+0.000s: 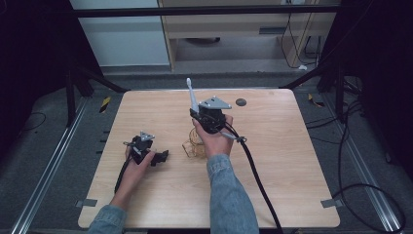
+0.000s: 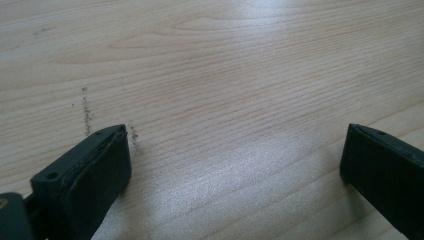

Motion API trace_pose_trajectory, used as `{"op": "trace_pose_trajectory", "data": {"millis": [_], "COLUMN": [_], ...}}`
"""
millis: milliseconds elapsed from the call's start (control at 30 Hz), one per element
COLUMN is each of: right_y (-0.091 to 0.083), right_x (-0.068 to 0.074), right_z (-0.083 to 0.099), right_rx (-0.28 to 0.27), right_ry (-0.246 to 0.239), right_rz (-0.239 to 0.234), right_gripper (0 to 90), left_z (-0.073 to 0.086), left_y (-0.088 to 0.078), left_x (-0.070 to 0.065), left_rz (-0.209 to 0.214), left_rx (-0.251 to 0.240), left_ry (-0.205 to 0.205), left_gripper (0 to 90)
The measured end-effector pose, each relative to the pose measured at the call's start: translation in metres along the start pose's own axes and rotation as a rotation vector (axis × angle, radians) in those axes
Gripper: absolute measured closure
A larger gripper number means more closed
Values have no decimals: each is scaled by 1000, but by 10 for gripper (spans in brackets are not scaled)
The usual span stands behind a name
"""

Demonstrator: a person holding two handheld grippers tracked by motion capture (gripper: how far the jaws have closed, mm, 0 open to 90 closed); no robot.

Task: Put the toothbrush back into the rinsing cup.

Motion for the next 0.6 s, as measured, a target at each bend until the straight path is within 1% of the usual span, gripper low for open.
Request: {"op": "trace_pose_trajectory", "data": {"millis": [133, 167, 233, 367, 467, 600], "right_y": [5, 6, 8, 13, 14, 16], "right_x": [0, 0, 0, 2, 2, -1], "right_z": [7, 9, 13, 19, 23, 29], "right_rx": [5, 14, 23, 40, 55, 64], "right_ry": [4, 4, -6, -7, -19, -6], "right_rz": [4, 9, 20, 15, 27, 25], "right_gripper": [671, 671, 671, 670, 670, 670], "left_z": [0, 0, 0, 0, 0, 0], "left_y": [0, 0, 0, 0, 0, 0], "left_x": [0, 0, 0, 0, 0, 0], "left_rz": [2, 2, 3, 3, 3, 3], "left_rx": [0, 0, 0, 2, 3, 2], "left_ry": [0, 0, 0, 3, 4, 3], "left_gripper": [0, 0, 0, 0, 0, 0]}}
Point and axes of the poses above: each handheld gripper's, and its own axes: y roughly forward along the jaws, z roughly out of its underside, x roughly to its left, the point moved 4 cm from there along y, roughly forward along the jaws, and after that the axes turned 12 degrees about x, right-handed, at the moved point
